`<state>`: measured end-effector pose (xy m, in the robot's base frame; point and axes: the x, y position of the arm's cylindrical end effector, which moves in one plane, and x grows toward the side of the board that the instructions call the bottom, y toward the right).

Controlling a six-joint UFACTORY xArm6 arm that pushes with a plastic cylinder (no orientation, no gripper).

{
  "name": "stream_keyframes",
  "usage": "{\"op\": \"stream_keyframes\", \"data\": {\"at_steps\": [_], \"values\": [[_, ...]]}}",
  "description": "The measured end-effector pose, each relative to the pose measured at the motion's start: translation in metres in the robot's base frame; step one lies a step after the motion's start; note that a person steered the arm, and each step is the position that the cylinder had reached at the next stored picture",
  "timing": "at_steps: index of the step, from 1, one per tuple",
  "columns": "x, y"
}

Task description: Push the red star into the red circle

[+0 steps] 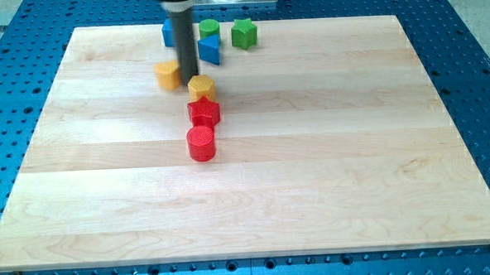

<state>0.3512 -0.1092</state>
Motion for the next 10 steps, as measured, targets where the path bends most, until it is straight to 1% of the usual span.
{"op": "stream_keyframes", "data": {"at_steps": [1, 2, 3, 4, 5, 6, 7, 8, 9, 10], "values": [[0.017, -0.041], [-0.009, 0.064], [-0.014, 0.136], [0.032, 0.168], [0.035, 0.102], [0.028, 0.023], [0.028, 0.034], [0.066, 0.035], [0.075, 0.041], [0.055, 0.061]]}}
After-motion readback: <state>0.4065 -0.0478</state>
